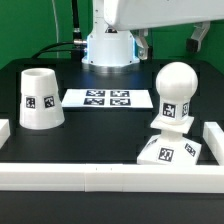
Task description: Assemble lamp
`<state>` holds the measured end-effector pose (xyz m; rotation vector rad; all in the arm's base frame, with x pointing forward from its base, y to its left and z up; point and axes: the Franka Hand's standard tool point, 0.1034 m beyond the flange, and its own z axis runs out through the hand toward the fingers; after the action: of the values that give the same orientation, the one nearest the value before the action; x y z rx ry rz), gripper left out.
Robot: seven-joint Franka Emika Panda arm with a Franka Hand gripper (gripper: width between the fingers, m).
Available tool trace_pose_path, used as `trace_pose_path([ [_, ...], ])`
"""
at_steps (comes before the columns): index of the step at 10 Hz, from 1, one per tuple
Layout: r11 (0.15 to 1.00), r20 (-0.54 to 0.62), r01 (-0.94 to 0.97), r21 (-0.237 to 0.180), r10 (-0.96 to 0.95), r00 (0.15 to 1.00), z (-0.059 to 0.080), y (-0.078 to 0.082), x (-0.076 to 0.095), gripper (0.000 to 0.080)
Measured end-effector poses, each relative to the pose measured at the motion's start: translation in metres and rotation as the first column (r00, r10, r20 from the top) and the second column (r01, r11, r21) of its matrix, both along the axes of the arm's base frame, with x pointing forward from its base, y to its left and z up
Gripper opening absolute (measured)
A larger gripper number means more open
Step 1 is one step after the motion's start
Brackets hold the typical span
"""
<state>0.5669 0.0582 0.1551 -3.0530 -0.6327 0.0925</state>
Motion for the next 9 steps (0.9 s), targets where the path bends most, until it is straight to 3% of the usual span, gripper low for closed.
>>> trace_pose_path([
  [4, 1.000, -0.006, -0.001, 0.003, 0.001, 1.000, -0.003, -0.002, -0.003, 0.0699],
  [5, 1.000, -0.013, 0.009, 0.017, -0.009, 1.000, -0.003, -0.015, -0.019, 0.0699],
  [7, 0.999, -0.038, 0.018, 0.031, -0.017, 0.999, -0.012, -0.057, -0.066, 0.0699],
  [9, 0.999, -0.052, 0.039, 0.027, -0.038, 0.998, -0.027, -0.089, -0.087, 0.0699],
])
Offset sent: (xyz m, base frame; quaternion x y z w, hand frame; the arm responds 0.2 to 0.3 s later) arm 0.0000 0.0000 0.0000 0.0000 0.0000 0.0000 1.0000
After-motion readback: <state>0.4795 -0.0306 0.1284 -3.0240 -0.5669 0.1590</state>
